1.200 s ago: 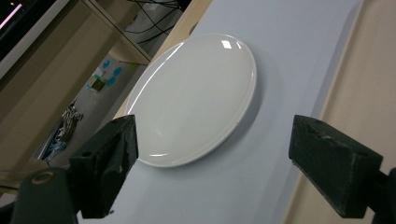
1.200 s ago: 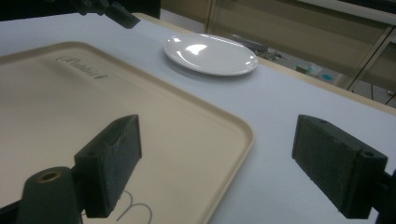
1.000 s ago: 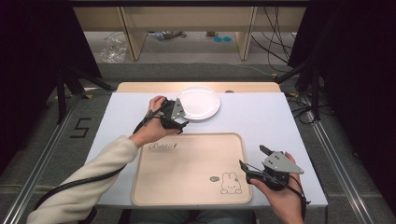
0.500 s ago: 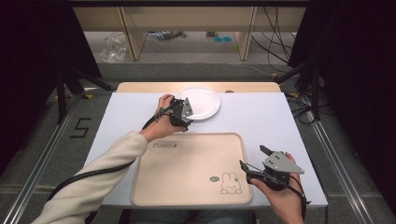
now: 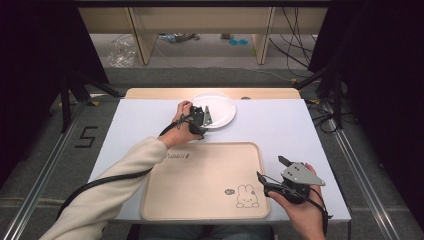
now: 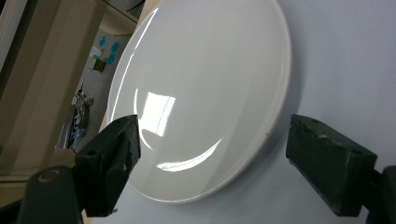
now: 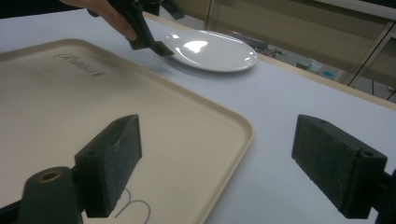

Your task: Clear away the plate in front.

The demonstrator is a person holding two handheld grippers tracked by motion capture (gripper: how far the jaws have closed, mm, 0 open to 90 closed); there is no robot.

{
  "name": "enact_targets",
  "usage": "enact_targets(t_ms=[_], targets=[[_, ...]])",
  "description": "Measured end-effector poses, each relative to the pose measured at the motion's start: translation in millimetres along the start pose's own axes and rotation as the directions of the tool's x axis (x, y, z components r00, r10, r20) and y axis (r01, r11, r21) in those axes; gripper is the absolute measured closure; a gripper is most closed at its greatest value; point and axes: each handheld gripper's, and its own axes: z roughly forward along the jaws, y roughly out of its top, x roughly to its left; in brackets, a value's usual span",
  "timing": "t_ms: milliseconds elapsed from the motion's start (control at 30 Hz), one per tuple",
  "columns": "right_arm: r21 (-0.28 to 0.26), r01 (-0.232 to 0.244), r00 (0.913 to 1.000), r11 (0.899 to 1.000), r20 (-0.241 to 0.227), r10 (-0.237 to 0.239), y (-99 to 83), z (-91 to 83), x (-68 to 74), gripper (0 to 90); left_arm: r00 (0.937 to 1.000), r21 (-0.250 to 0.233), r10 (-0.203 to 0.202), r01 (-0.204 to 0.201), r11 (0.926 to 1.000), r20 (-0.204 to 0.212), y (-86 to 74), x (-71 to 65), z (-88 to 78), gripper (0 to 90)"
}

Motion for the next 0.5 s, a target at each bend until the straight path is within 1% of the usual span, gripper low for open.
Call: enact_targets(t_ms=[33, 100, 167, 233, 267, 300, 333, 400, 433, 467, 500], targets=[[0.001, -0.001, 1.0, 1.0, -0.001, 0.001, -0.1, 0.0, 0.0, 16.9, 0.9997, 0.006, 0.024, -0.024, 0.9997, -0.009, 1.1, 0.1, 1.3, 17.6], [0.001, -0.002, 1.0, 1.0, 0.0, 0.002, -0.4, 0.2, -0.2, 16.9, 0.9989, 0.013, 0.045, -0.045, 0.9989, -0.011, 2.8, -1.7, 4.1, 17.7], [0.016, -0.003, 1.0, 1.0, -0.005, 0.003, -0.3, -0.6, -0.5, 17.0, 0.9985, 0.019, 0.054, -0.054, 0.9984, -0.005, 4.2, -3.5, 6.6, 18.2], [0.016, -0.004, 1.0, 1.0, -0.006, 0.004, -0.4, -0.5, -0.4, 17.0, 0.9985, 0.023, 0.054, -0.054, 0.9983, -0.001, 4.5, -5.7, 8.8, 18.2], [0.016, -0.003, 1.0, 1.0, -0.005, 0.003, -0.4, -0.4, -0.5, 17.0, 0.9979, 0.036, 0.064, -0.064, 0.9973, 0.006, 5.1, -5.9, 9.3, 18.3], [0.015, -0.004, 1.0, 1.0, -0.005, 0.004, -0.4, -0.5, -0.6, 17.0, 0.9973, 0.04, 0.073, -0.073, 0.9965, 0.004, 4.9, -6.5, 10.6, 18.5], [0.007, -0.004, 1.0, 1.0, -0.006, 0.004, -0.7, 0.3, -0.5, 17.0, 0.9973, 0.047, 0.073, -0.073, 0.9962, 0.004, 4.8, -7.0, 11.5, 18.7], [0.007, -0.004, 1.0, 1.0, -0.006, 0.004, -0.8, 0.4, -0.5, 17.0, 0.9971, 0.05, 0.075, -0.076, 0.9959, 0.006, 4.4, -7.4, 14.1, 19.3], [0.006, -0.003, 1.0, 1.0, -0.008, 0.003, -0.8, 0.5, -0.5, 17.1, 0.9978, 0.053, 0.066, -0.066, 0.9964, 0.007, 3.7, -9.0, 16.7, 19.7], [0.006, -0.003, 1.0, 1.0, -0.008, 0.003, -0.8, 0.5, -0.5, 17.1, 0.9978, 0.053, 0.066, -0.066, 0.9964, 0.007, 3.7, -9.0, 16.7, 20.0], [0.007, -0.004, 1.0, 1.0, -0.008, 0.004, -0.7, 0.5, -0.4, 17.1, 0.9965, 0.058, 0.084, -0.084, 0.9948, 0.006, 3.4, -9.3, 18.3, 20.0]])
